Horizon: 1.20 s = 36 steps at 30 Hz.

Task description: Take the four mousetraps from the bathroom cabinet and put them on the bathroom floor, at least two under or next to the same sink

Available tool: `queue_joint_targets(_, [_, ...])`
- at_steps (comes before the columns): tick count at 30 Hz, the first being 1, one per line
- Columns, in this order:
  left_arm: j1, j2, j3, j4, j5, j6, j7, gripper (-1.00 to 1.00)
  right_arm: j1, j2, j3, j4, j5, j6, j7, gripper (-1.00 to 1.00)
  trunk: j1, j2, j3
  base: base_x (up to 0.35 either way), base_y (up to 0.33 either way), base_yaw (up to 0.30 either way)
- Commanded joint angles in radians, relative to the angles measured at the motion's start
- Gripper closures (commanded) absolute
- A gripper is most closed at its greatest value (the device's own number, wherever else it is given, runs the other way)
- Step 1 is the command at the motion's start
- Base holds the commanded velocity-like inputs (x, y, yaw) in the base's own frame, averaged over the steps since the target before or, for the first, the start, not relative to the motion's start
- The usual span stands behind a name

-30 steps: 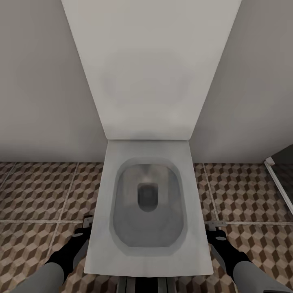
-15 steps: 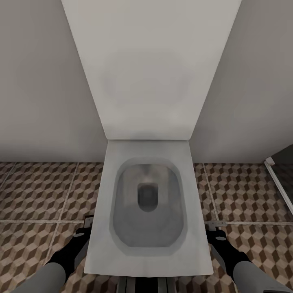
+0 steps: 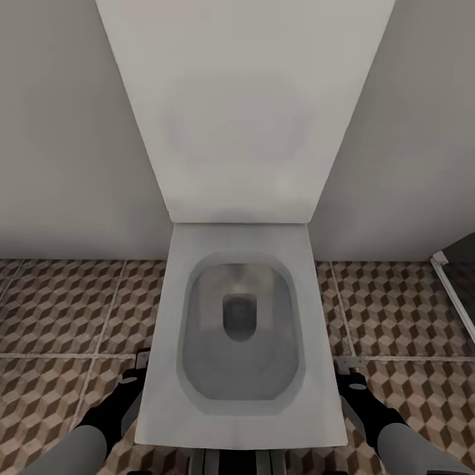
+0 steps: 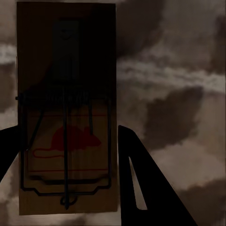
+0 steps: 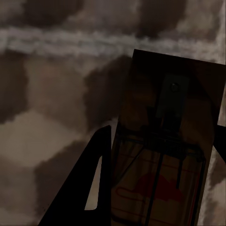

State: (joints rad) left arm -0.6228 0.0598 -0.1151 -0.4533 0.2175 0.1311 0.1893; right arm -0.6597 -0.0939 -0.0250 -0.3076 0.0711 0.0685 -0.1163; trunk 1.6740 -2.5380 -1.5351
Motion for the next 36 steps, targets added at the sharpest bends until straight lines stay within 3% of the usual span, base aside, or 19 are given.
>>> queue_joint_targets(1, [0.0,0.001,-0.009,-0.002,0.007,0.005,0.008,1.0,0.0,0.0,-0.003,-0.002,0.006,0.007,0.0,1.0,0.0,0.0,-0.005,0.0,0.0,0.0])
queue_joint_targets(4, [0.0,0.001,-0.009,-0.004,0.008,0.005,0.008,1.0,0.0,0.0,-0.003,-0.002,0.007,0.007,0.0,1.0,0.002,-0.001,-0.016,0.0,0.0,0.0])
queue_joint_targets(20, [0.0,0.002,-0.009,-0.005,0.008,0.001,0.009,1.0,0.0,0.0,-0.003,-0.002,0.008,0.007,0.0,1.0,0.002,-0.001,-0.016,0.0,0.0,0.0])
queue_joint_targets(30, [0.0,0.002,-0.008,-0.005,0.006,0.001,0.009,1.0,0.0,0.0,-0.003,-0.002,0.009,0.007,0.0,1.0,0.006,-0.004,-0.055,0.0,0.0,0.0])
queue_joint_targets(36, [0.0,0.002,-0.008,-0.005,0.004,0.001,0.009,1.0,0.0,0.0,-0.003,-0.002,0.009,0.007,0.0,1.0,0.006,-0.004,-0.055,0.0,0.0,0.0])
